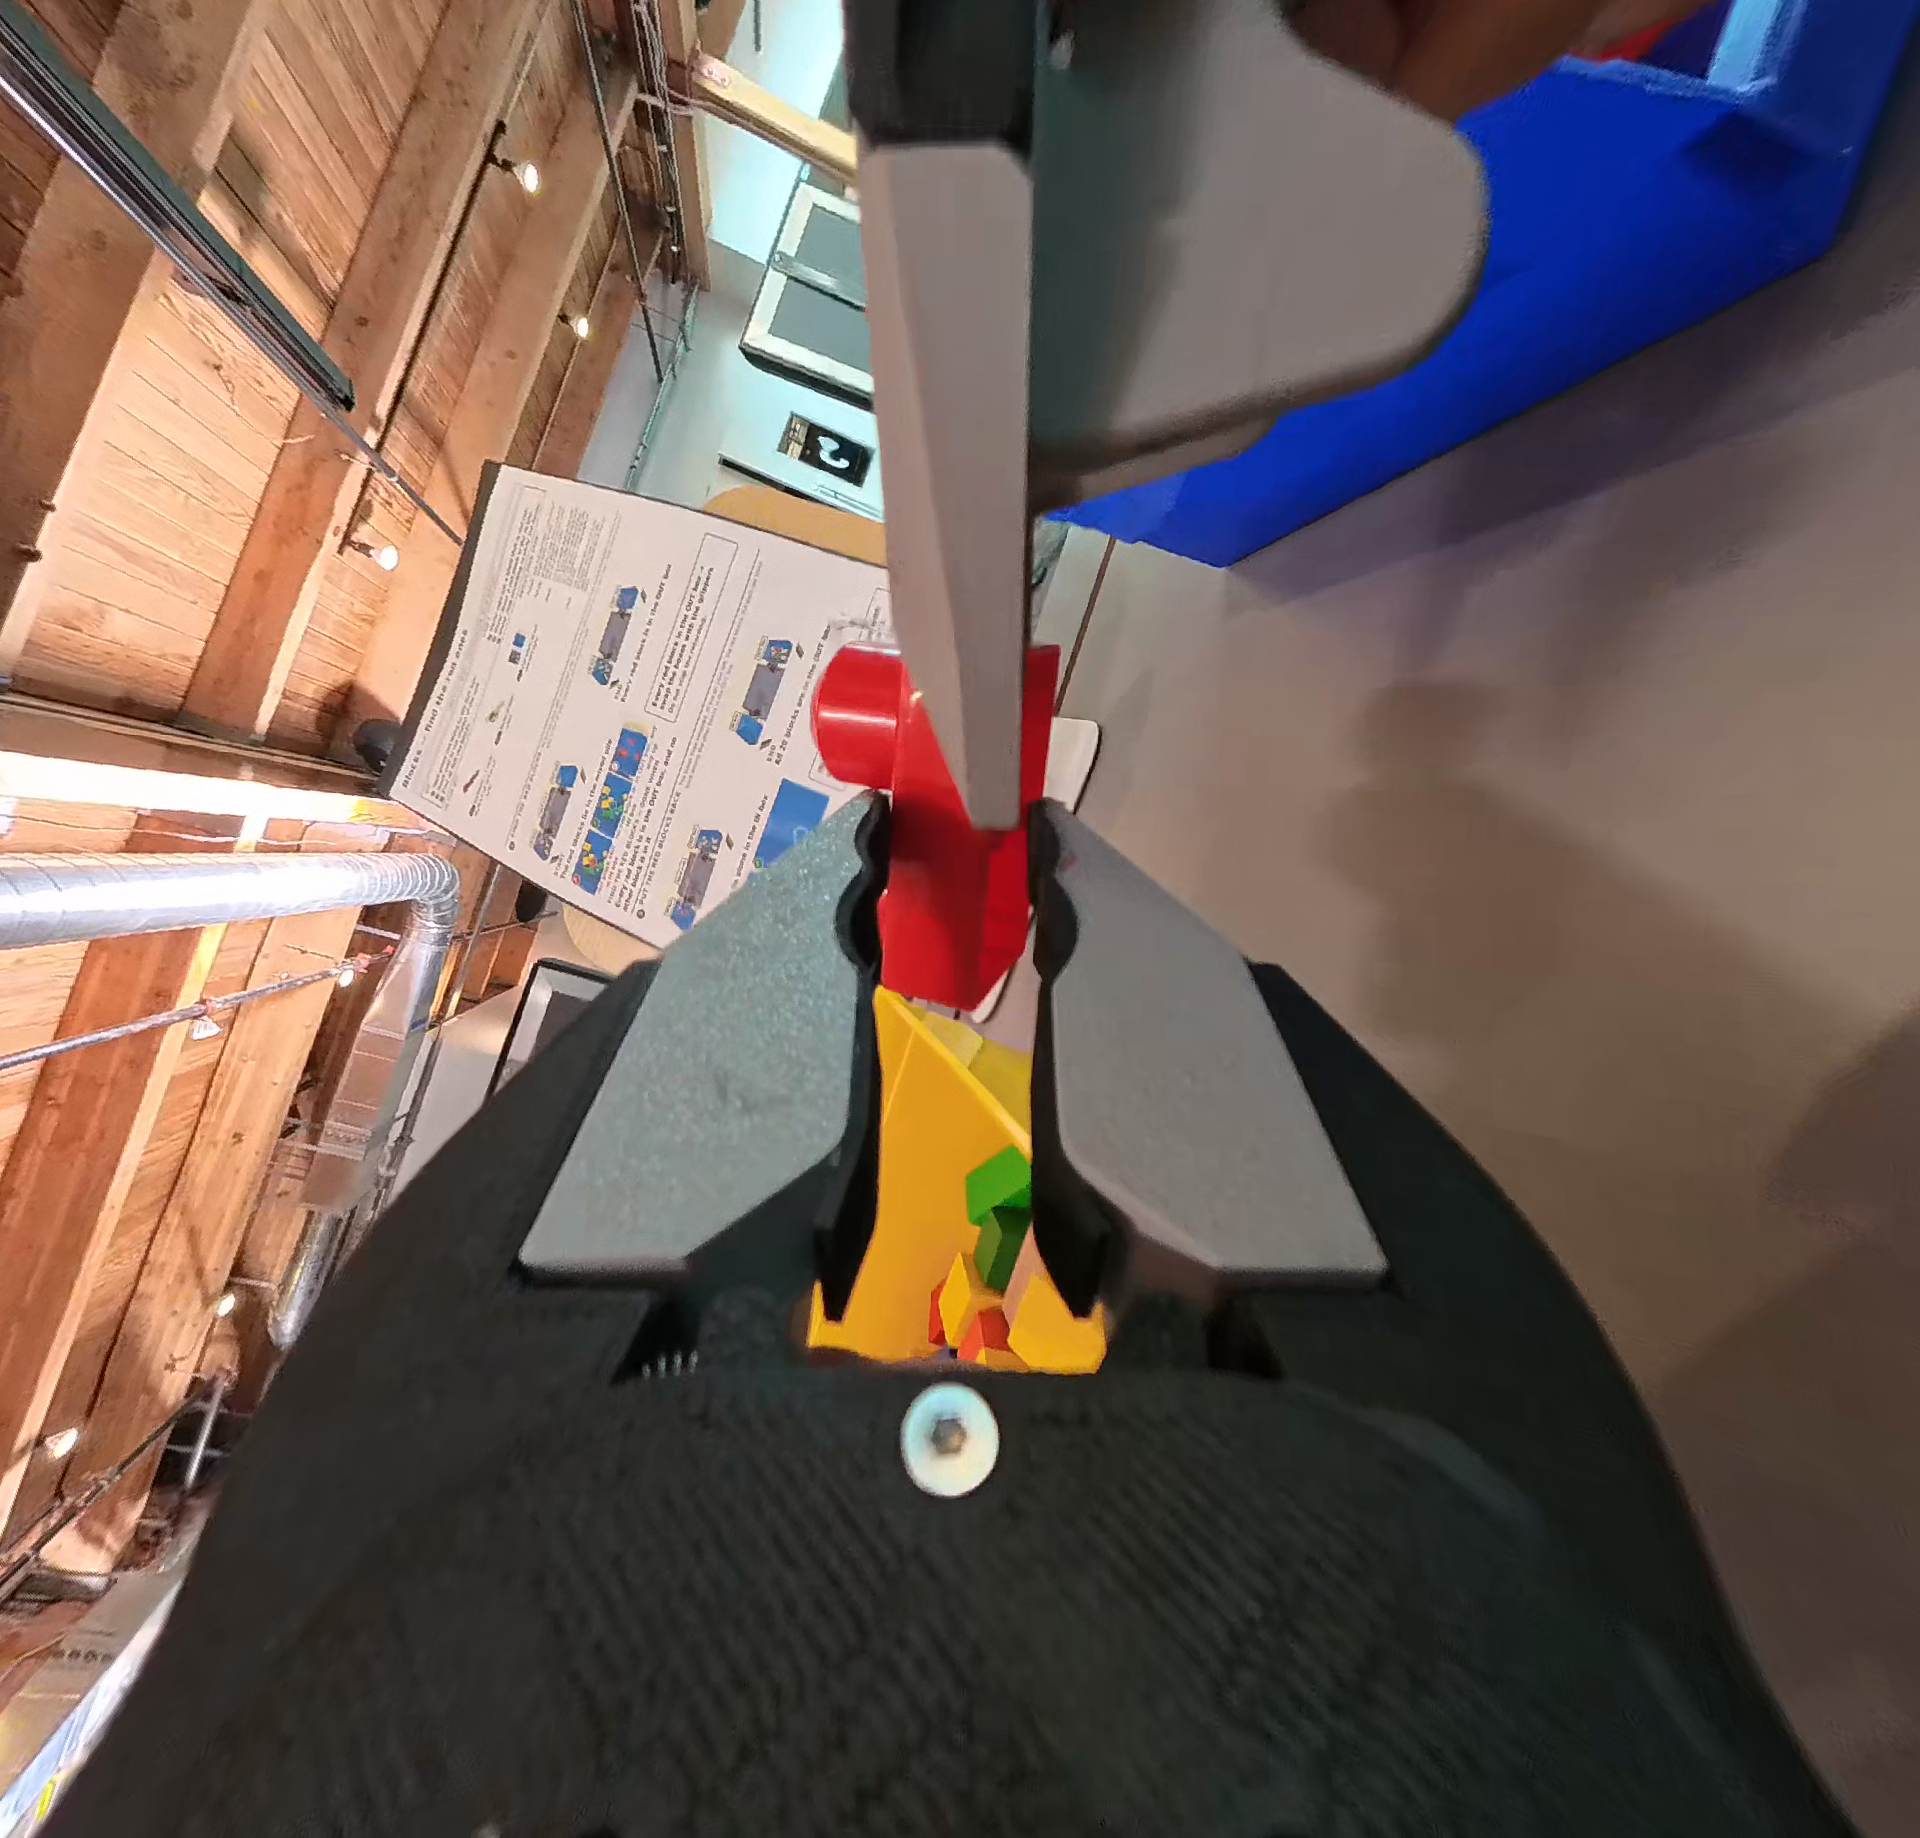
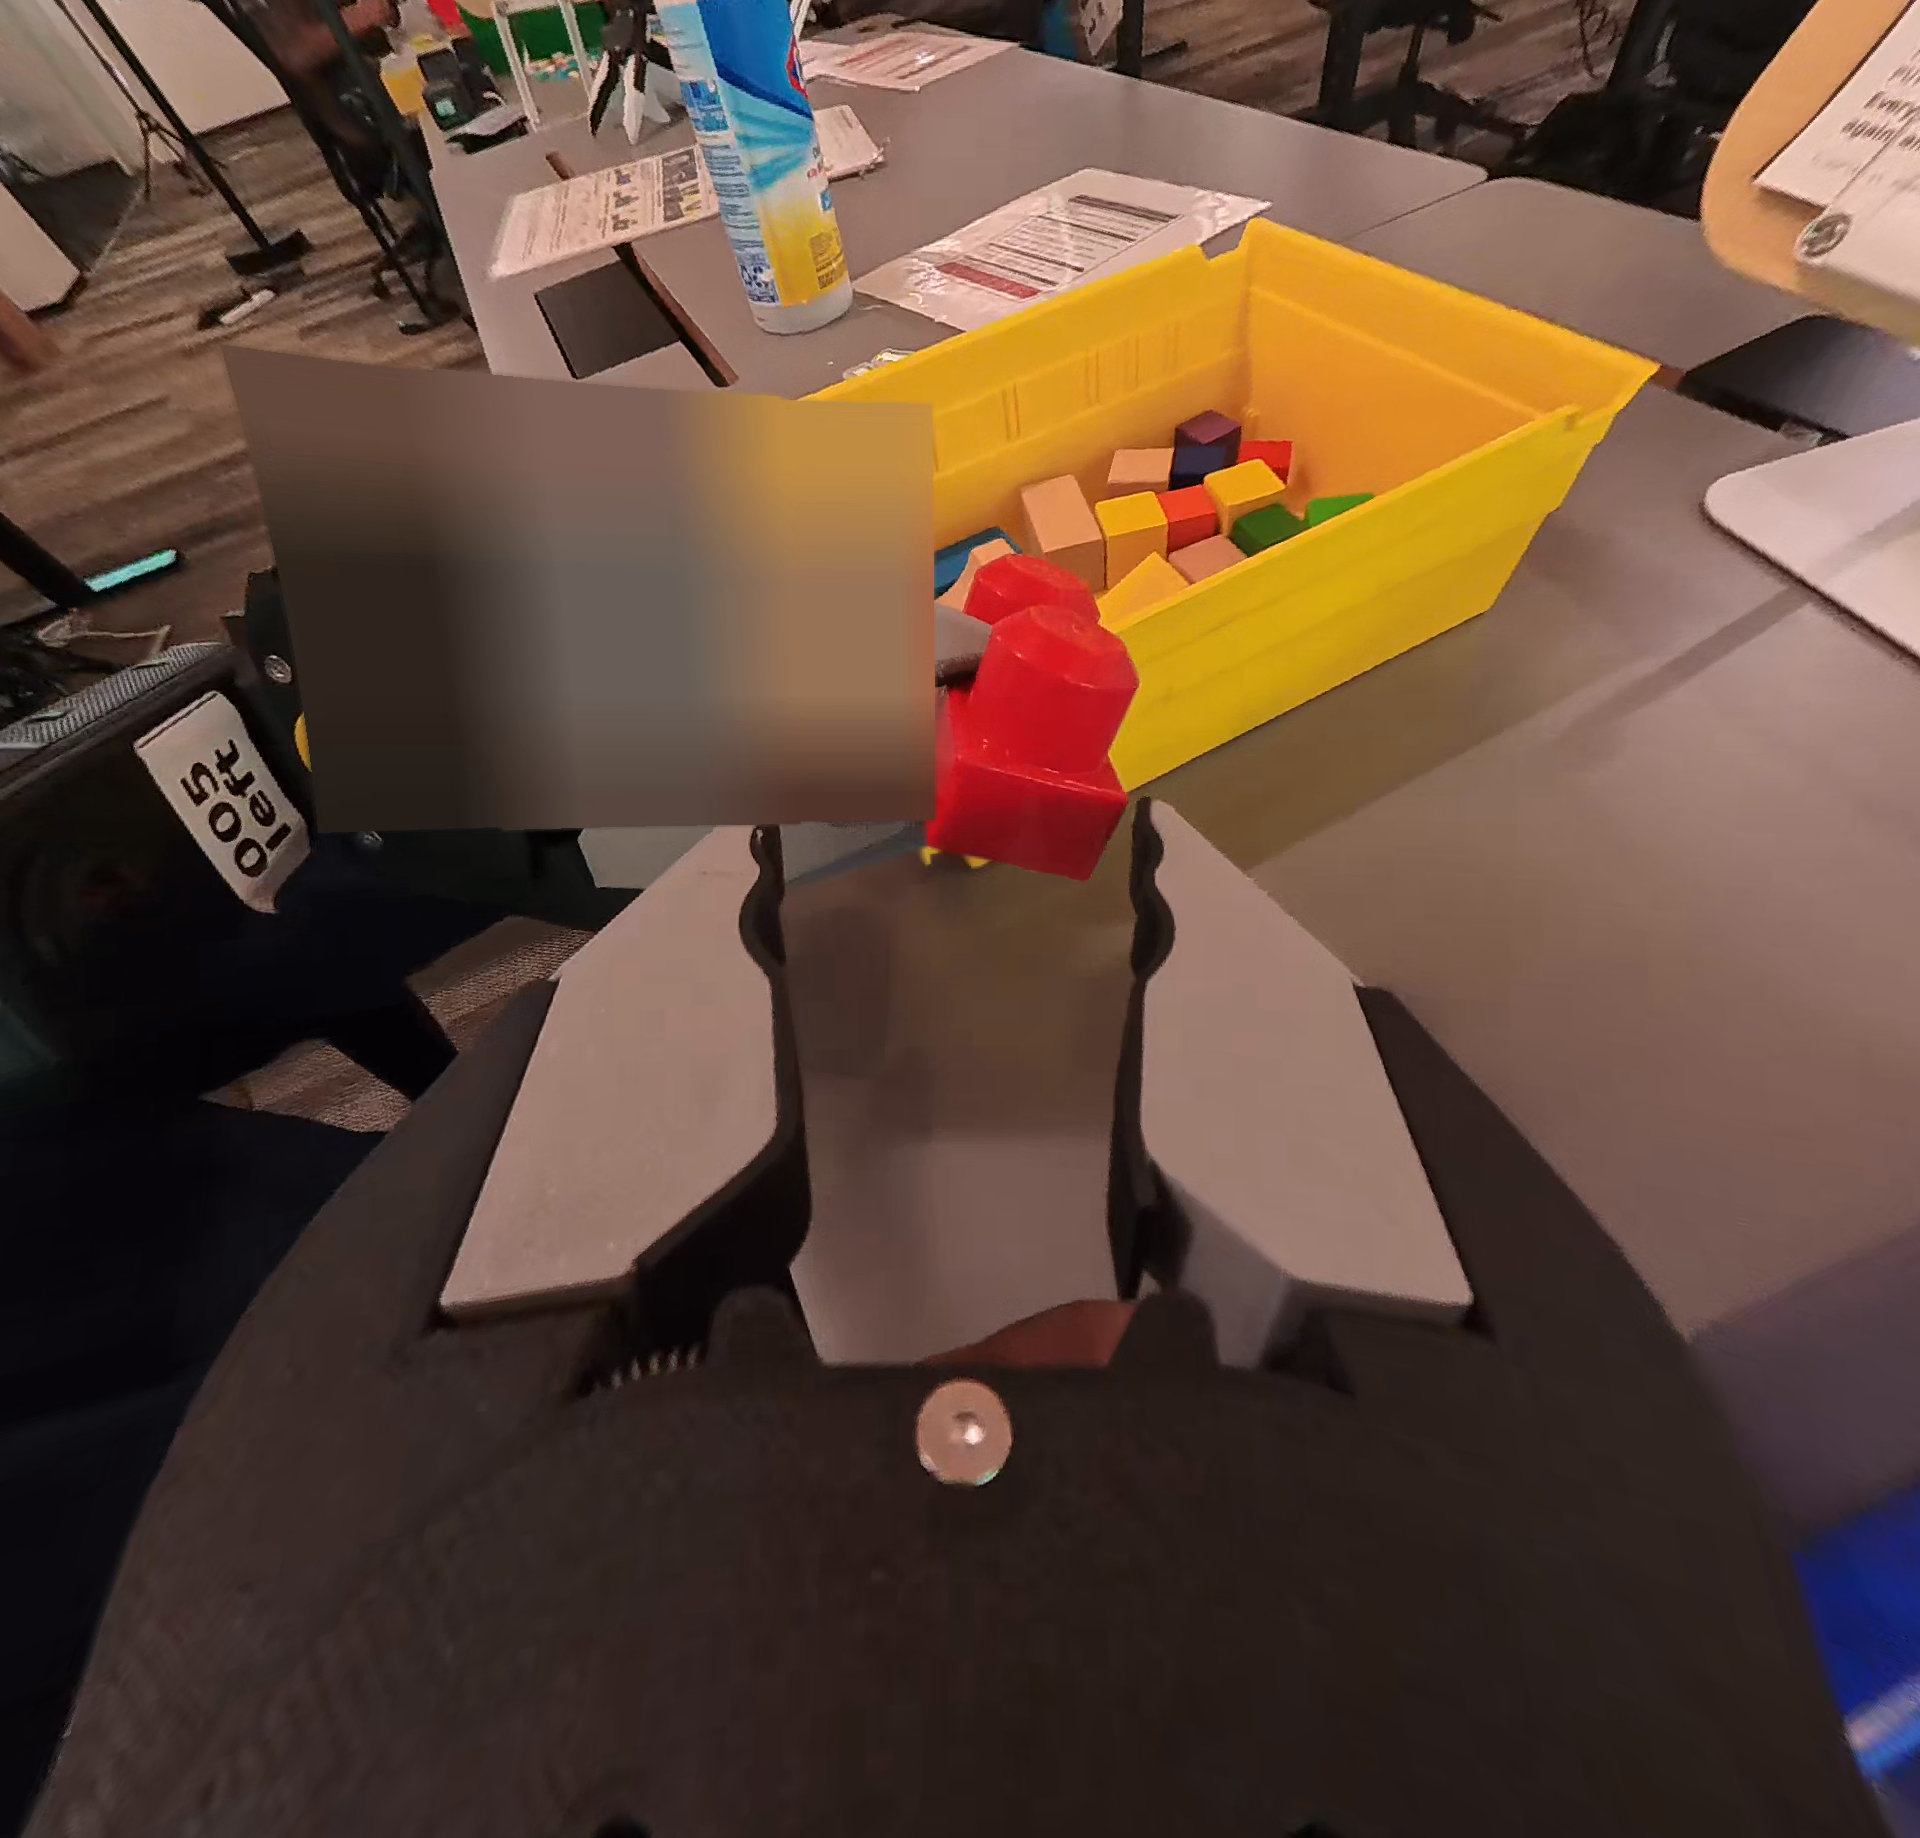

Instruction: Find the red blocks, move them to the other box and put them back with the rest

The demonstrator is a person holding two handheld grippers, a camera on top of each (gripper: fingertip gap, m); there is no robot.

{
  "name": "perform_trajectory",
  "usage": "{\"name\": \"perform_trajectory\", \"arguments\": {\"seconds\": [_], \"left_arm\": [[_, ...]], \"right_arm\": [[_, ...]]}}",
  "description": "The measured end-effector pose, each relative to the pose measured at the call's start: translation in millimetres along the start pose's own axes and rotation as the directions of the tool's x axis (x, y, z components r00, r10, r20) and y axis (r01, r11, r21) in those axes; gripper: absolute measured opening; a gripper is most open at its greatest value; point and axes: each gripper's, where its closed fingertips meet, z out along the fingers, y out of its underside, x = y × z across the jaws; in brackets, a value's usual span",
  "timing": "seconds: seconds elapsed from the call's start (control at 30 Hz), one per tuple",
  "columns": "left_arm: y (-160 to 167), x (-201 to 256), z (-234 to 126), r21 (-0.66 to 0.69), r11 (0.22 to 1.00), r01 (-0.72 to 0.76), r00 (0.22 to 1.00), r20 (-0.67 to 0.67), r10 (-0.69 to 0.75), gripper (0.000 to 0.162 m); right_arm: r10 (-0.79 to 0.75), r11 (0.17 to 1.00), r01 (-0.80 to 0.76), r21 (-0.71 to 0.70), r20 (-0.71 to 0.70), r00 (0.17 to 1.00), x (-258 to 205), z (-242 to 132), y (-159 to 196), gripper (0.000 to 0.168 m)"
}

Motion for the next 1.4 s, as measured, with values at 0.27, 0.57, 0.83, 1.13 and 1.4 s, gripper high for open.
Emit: {"name": "perform_trajectory", "arguments": {"seconds": [0.27, 0.57, 0.83, 1.13, 1.4], "left_arm": [[-11, 7, 0, 0.033, 0.999, 0.010, 1.000, -0.011, -0.009, 0.024], [-15, 4, -1, 0.069, 0.995, 0.075, 0.997, 0.000, -0.075, 0.024], [-11, 4, 0, 0.066, 0.990, 0.121, 0.993, -0.017, -0.120, 0.017], [0, 8, 5, 0.012, 0.988, 0.152, 0.988, -0.038, -0.151, 0.019], [16, 7, 10, -0.056, 0.976, 0.209, 0.977, -0.030, -0.211, 0.019]], "right_arm": [[0.023, 1.000, -0.023, -0.001, -0.042, 0.999, 10, 11, 5, 0.038], [0.010, 1.000, -0.009, 0.020, -0.042, 0.999, 9, 8, -1, 0.036], [0.022, 0.999, -0.018, 0.043, -0.096, 0.995, 25, -5, -6, 0.036], [0.035, 0.994, -0.013, 0.111, -0.196, 0.980, 51, -41, -19, 0.036], [0.059, 0.985, 0.014, 0.171, -0.413, 0.909, 102, -103, -25, 0.034]]}}
